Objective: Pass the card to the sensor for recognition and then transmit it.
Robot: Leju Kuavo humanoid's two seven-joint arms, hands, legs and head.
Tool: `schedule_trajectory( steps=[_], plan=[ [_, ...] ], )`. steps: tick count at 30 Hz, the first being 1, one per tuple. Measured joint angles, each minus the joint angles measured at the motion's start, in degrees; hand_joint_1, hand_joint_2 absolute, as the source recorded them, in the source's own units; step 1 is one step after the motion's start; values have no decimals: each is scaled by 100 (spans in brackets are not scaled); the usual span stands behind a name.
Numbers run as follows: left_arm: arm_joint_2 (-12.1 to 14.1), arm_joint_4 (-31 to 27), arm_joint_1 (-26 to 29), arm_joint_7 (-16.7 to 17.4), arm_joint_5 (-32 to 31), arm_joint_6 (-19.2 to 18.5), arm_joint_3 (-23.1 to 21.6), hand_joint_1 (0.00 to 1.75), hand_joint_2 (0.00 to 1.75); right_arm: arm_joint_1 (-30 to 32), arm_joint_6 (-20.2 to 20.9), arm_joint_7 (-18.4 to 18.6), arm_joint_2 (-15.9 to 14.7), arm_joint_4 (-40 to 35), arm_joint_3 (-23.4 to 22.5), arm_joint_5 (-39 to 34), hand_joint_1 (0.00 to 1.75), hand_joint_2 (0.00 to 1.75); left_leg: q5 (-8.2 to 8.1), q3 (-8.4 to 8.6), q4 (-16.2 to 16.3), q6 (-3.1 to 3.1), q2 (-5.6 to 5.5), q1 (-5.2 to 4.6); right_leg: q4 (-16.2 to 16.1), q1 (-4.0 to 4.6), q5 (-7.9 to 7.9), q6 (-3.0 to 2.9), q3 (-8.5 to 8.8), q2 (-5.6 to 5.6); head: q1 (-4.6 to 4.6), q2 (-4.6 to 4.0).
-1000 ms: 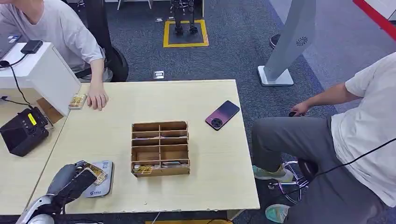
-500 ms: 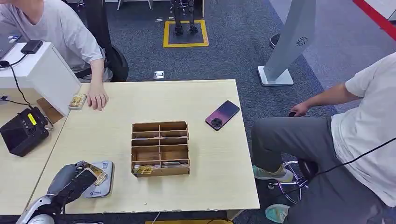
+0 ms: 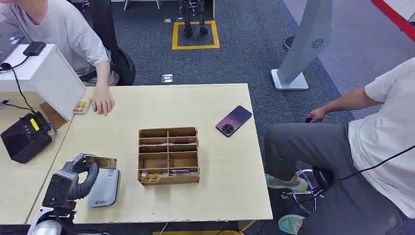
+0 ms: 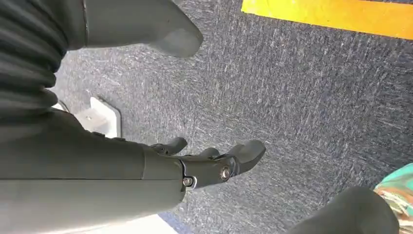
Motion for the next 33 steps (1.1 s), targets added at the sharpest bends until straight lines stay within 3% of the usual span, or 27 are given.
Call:
schedule_trajectory(
  steps=[6, 10, 14, 19, 24, 33],
  plan=[
    [-39, -361, -614, -63, 224, 264, 85, 175, 175, -49, -11, 52, -2, 0, 100, 57, 0, 175, 9, 0, 0, -5, -6, 2, 2, 1, 2, 0, 2, -6, -6, 0],
    [22, -433, -1151, -131, -273, 641, 85, 175, 175, -85, 66, 155, -2, -7, 195, 129, 0, 175, 11, 1, 0, -4, -9, 1, 3, 0, 6, 2, 2, -7, -6, 0],
    [112, -343, -1720, -146, -1731, 1492, 48, 175, 175, -134, 111, 175, -4, -17, 337, 265, 0, 175, 12, -1, 2, -4, -9, 1, 3, 0, 6, 3, -1, -7, -4, 0],
    [409, 492, -2720, 70, -4048, 2718, -195, 175, 175, -323, 186, 241, -18, -59, 571, 433, 0, 175, 20, 0, 2, -3, -7, 1, 4, 0, 15, 5, -1, -2, -6, 0],
    [545, 1176, -3257, 122, -4382, 2918, -361, 175, 175, -410, 194, 258, -24, -81, 702, 435, 0, 175, 20, 0, 2, -4, -1, 1, 5, 0, 17, 4, -3, 4, -9, 0],
    [664, 1794, -3594, 407, -5088, 3292, -555, 175, 175, -417, 236, 278, -39, -114, 809, 446, 0, 175, 19, -3, 2, -3, -1, 0, 4, -1, 16, 4, -7, 4, -9, 0]
  ],
)
